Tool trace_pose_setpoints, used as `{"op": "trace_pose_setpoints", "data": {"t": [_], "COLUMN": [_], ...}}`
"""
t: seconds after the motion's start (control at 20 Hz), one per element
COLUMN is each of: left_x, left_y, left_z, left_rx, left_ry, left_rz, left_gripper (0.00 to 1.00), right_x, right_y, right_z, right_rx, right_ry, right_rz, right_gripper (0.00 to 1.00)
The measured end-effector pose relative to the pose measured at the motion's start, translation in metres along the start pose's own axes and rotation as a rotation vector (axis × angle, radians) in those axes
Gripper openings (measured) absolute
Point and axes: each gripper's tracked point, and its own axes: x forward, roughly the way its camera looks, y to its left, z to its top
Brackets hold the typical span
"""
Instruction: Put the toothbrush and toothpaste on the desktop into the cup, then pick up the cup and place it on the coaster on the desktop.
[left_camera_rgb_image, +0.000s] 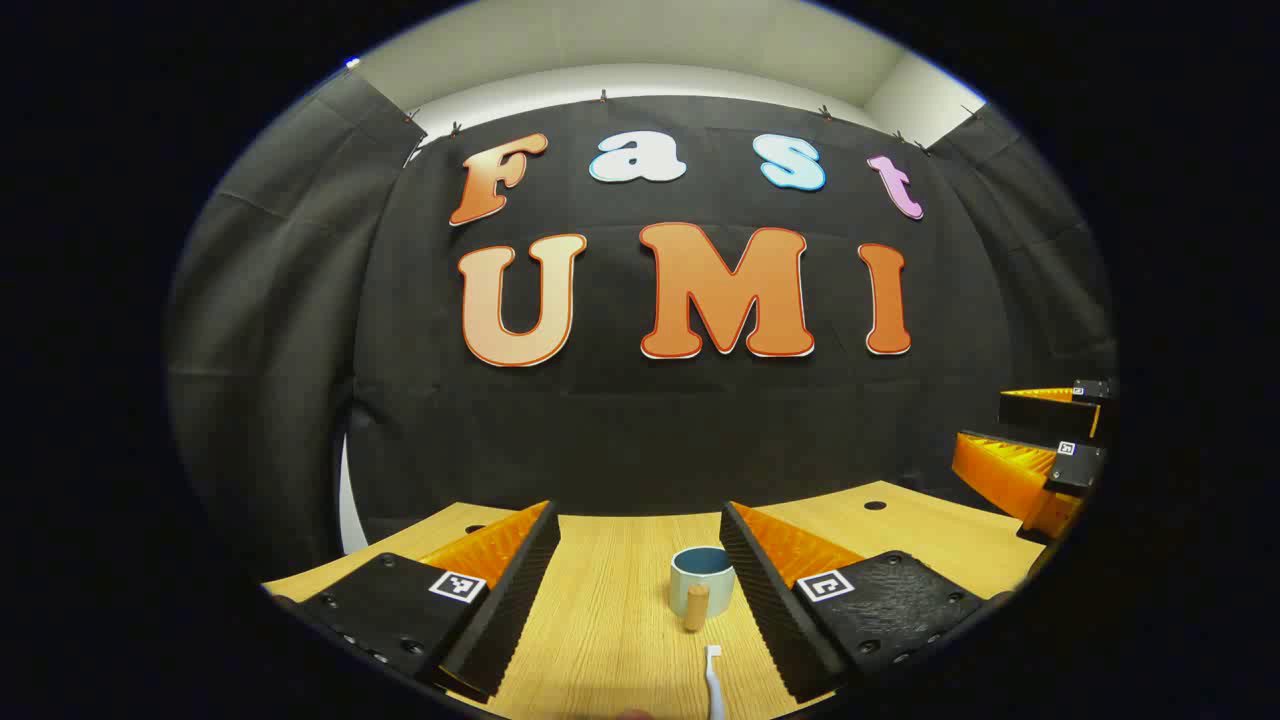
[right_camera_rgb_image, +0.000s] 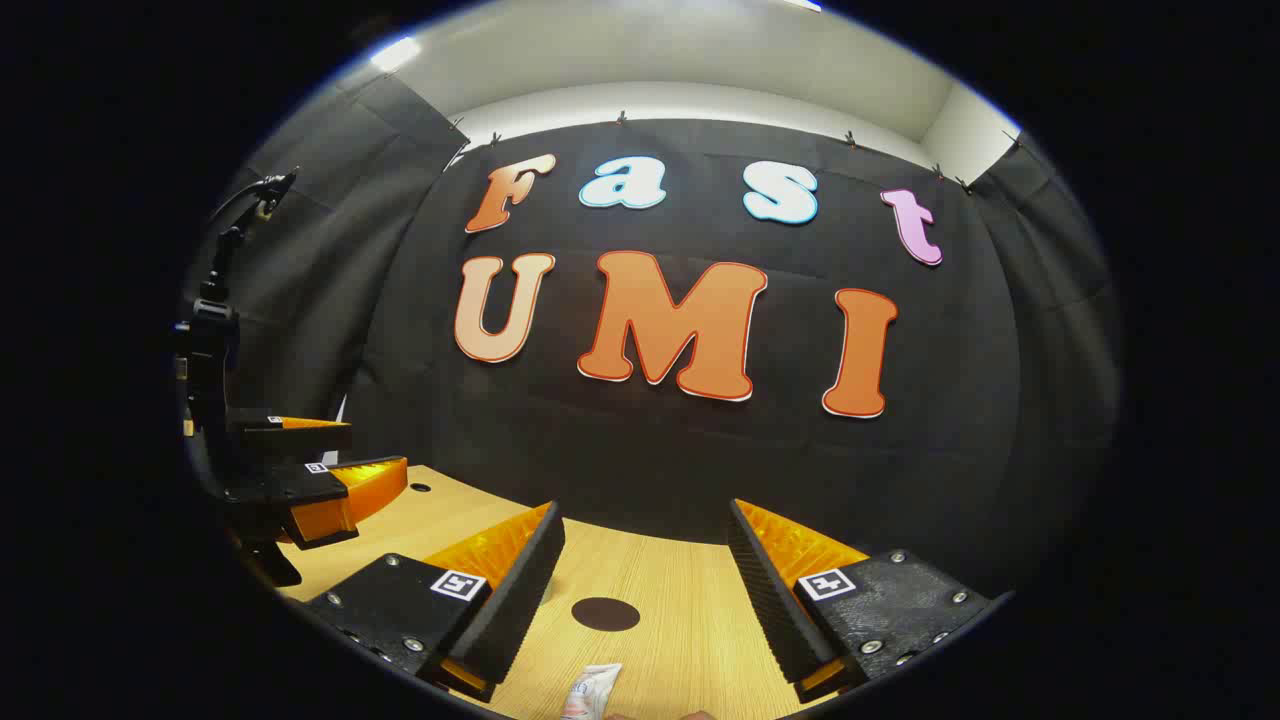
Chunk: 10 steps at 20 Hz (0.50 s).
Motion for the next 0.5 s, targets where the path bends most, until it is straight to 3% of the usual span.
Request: {"op": "trace_pose_setpoints", "data": {"t": [0.5], "left_x": [0.004], "left_y": [-0.020], "left_z": [0.004], "left_rx": [0.002], "left_ry": [-0.001], "left_rz": [-0.022], "left_gripper": [0.97], "right_x": [0.000], "right_y": [0.003], "right_z": [-0.006], "right_rx": [-0.004], "right_ry": [0.025], "right_rz": [0.030], "right_gripper": [0.97]}}
